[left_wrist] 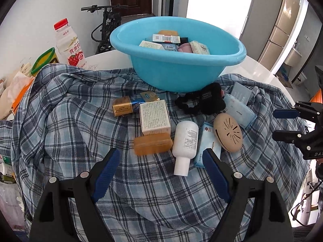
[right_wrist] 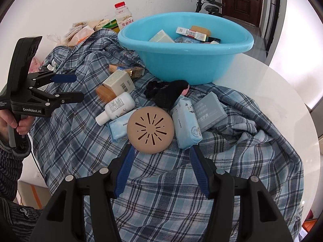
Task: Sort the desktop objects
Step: 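Move the left gripper toward the second amber soap bar on the cloth, then grasp the second amber soap bar with the left gripper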
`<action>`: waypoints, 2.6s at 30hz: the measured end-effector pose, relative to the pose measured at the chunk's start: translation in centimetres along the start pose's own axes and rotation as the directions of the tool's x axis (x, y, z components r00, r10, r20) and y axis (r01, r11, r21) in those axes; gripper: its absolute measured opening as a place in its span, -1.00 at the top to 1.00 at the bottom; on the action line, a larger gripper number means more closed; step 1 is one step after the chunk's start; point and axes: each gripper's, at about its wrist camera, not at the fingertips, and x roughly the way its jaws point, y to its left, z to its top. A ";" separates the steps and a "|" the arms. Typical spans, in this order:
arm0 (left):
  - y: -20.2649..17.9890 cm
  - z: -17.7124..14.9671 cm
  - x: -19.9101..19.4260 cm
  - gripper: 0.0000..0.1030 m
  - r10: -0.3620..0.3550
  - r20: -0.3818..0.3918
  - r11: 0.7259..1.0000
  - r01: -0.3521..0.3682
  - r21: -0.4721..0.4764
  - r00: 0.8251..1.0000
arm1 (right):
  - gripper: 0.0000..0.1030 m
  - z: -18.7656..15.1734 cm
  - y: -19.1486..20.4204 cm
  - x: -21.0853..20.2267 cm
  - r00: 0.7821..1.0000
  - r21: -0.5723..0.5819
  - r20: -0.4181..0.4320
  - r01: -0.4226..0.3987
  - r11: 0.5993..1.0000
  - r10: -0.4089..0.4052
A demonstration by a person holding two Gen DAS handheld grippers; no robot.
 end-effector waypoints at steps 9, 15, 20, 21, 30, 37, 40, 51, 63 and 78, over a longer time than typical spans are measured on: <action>0.1 0.0 1.3 -0.66 0.029 -0.006 0.999 -0.029 -0.014 1.000 | -0.08 -0.5 0.4 0.9 1.000 -0.020 -0.029 -0.013 1.000 0.013; 0.4 0.1 3.0 -0.66 0.054 -0.014 0.998 -0.054 -0.026 0.998 | -0.09 -0.3 1.0 0.7 0.999 -0.015 -0.002 -0.041 0.999 0.041; 0.5 0.1 4.4 -0.66 0.049 -0.038 0.998 -0.050 -0.031 0.998 | -0.10 -0.3 1.3 1.2 0.998 -0.026 -0.010 -0.058 0.998 0.058; 0.5 0.1 4.7 -0.66 0.046 -0.042 0.998 -0.047 -0.032 0.998 | -0.10 -0.3 1.3 1.3 0.998 -0.023 -0.012 -0.060 0.998 0.060; 1.3 0.6 6.3 -0.67 0.054 -0.055 0.996 -0.057 -0.061 0.997 | -0.10 -0.7 1.7 0.9 0.994 -0.009 0.002 -0.108 0.994 0.108; 2.0 1.1 7.4 -0.67 0.049 -0.064 0.995 -0.054 -0.080 0.997 | -0.10 -1.0 2.6 1.0 0.991 -0.036 -0.006 -0.136 0.990 0.135; 1.9 1.2 7.8 -0.67 0.046 -0.060 0.996 -0.051 -0.080 0.997 | -0.10 -1.1 2.5 1.3 0.990 -0.030 -0.011 -0.142 0.989 0.142; 2.2 1.4 9.4 -0.67 0.062 -0.068 0.993 -0.068 -0.100 0.996 | -0.10 -1.9 3.2 0.3 0.985 -0.015 0.016 -0.174 0.985 0.174; 2.5 1.4 10.0 -0.67 0.057 -0.028 0.992 -0.060 -0.113 0.998 | -0.20 -3.4 6.3 -2.1 0.979 -0.100 0.047 -0.193 0.976 0.198; 2.0 0.2 7.6 -0.26 0.029 -0.010 0.998 -0.029 -0.056 1.000 | -0.20 -4.1 3.9 -2.0 0.984 -0.018 0.043 -0.173 0.985 0.173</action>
